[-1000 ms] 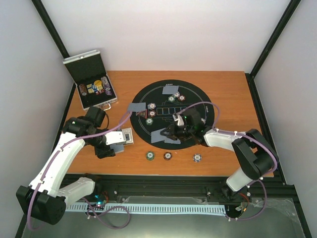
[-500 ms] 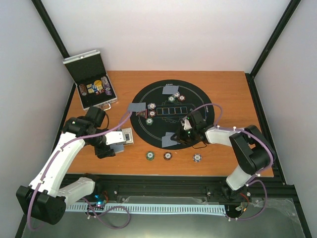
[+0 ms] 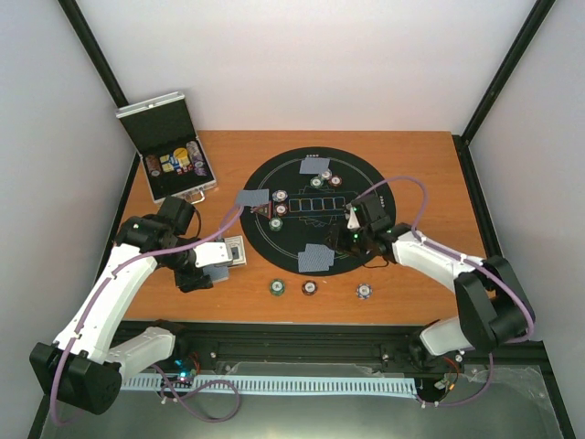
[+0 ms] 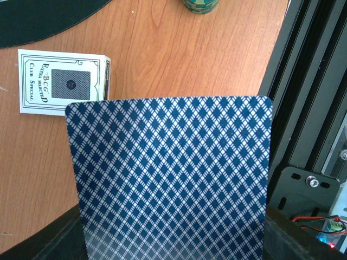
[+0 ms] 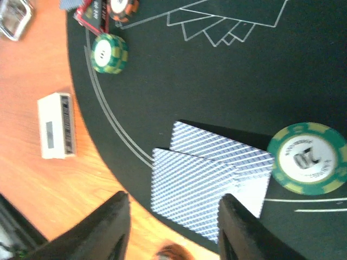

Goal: Distribute texas hold em gaming equipment

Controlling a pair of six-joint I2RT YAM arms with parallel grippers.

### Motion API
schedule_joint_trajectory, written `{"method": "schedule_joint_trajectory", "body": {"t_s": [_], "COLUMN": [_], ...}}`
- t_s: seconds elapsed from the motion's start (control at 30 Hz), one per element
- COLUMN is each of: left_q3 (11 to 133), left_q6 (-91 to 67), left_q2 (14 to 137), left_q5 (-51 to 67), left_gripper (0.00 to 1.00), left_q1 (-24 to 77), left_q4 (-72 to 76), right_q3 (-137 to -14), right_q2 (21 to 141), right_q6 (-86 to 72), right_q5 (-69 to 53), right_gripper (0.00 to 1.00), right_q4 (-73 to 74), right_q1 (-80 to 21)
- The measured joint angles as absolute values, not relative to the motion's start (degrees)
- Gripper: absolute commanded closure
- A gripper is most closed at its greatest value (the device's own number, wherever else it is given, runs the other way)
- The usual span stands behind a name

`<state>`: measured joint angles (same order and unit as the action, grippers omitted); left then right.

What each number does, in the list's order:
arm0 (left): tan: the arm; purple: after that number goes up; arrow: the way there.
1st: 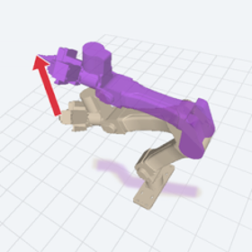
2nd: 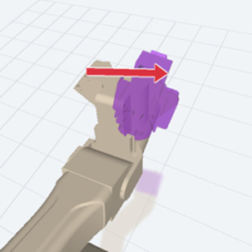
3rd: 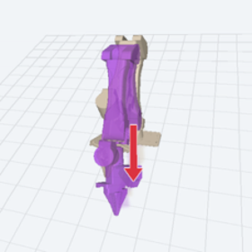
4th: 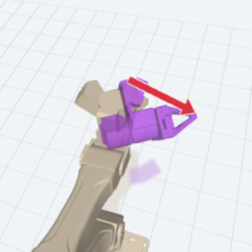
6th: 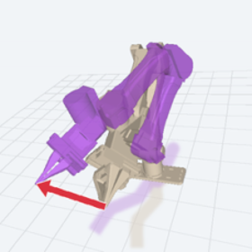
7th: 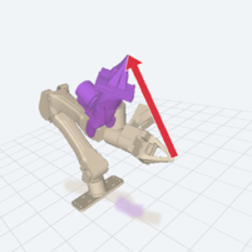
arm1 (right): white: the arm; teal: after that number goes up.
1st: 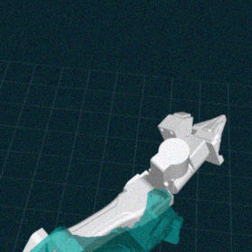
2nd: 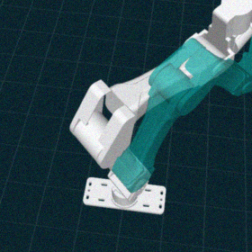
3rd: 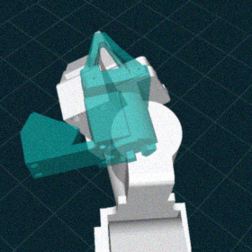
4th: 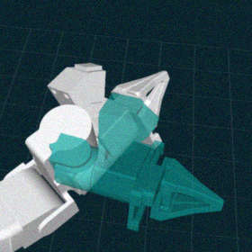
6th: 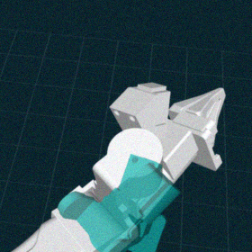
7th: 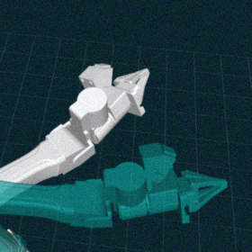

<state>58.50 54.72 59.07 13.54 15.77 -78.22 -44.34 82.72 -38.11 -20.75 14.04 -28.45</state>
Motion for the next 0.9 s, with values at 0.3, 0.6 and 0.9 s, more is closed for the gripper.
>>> {"method": "schedule_joint_trajectory", "body": {"t_s": [0.3, 0.6, 0.9], "left_q3": [58.5, 58.5, 58.5], "left_q6": [54.7, 54.7, 54.7], "left_q2": [59.1, 59.2, 59.2], "left_q5": [14.0, 14.9, 14.8], "left_gripper": [0.99, 0.99, 0.99], "left_q1": [15.8, 15.8, 15.8], "left_q4": [-78.2, -78.2, -78.2], "right_q3": [-44.4, -47.4, -55.9], "right_q2": [80.2, 90.4, 100.5], "right_q6": [-47.3, -60.2, -66.6], "right_q5": [-26.0, -32.5, -35.2], "right_gripper": [0.34, 0.32, 0.32], "right_q4": [4.8, -15.4, -25.7], "right_q1": [-41.6, -53.8, -58.2]}}
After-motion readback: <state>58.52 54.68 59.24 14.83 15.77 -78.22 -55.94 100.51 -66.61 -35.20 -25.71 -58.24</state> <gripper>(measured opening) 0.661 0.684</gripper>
